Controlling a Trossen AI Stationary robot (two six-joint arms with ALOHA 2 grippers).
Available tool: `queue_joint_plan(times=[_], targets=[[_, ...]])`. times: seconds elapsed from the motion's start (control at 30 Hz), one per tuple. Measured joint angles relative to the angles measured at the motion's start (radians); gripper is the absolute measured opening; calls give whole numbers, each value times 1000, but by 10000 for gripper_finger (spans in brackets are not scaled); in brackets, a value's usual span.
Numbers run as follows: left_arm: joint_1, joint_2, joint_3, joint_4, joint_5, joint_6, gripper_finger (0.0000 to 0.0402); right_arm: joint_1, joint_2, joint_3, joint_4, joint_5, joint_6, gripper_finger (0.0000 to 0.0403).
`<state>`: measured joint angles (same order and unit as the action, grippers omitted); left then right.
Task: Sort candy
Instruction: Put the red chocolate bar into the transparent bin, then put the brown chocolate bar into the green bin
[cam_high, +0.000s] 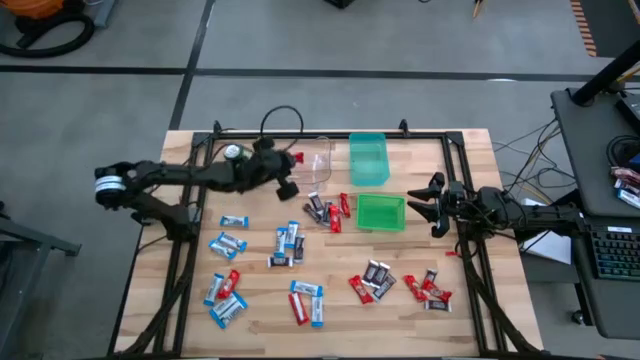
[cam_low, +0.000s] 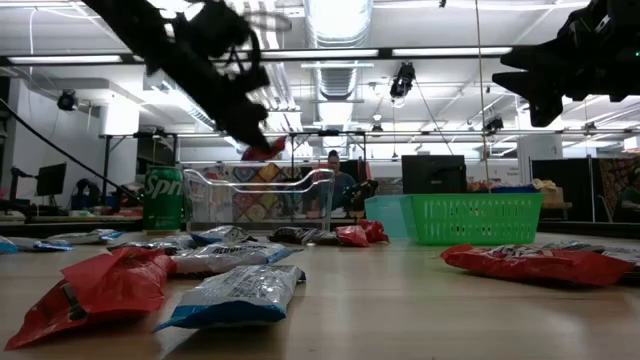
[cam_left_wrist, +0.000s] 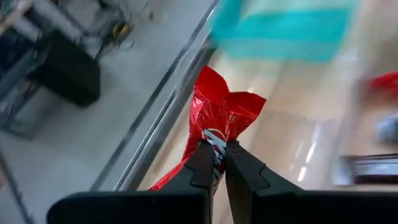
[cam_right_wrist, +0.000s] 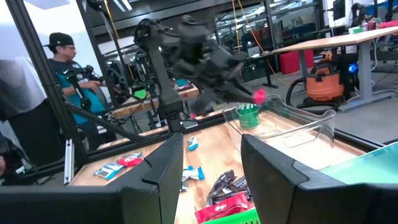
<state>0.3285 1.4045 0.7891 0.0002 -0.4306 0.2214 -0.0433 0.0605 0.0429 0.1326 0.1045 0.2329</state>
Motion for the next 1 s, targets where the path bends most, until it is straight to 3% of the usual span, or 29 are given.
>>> queue_joint_plan(times=[0.2, 0.63, 0.8, 1.0], targets=[[115, 78, 0, -1, 1, -44, 24, 0, 0, 0, 0, 0, 10, 150], [113, 54, 2, -59, 3, -79, 126, 0, 0, 0, -1, 2, 117, 150], [45, -24, 2, -161, 3, -185, 145, 0, 0, 0, 0, 1, 145, 150], [-127, -161, 2, -201, 3, -318, 136, 0, 16, 0, 0, 1, 174, 150]])
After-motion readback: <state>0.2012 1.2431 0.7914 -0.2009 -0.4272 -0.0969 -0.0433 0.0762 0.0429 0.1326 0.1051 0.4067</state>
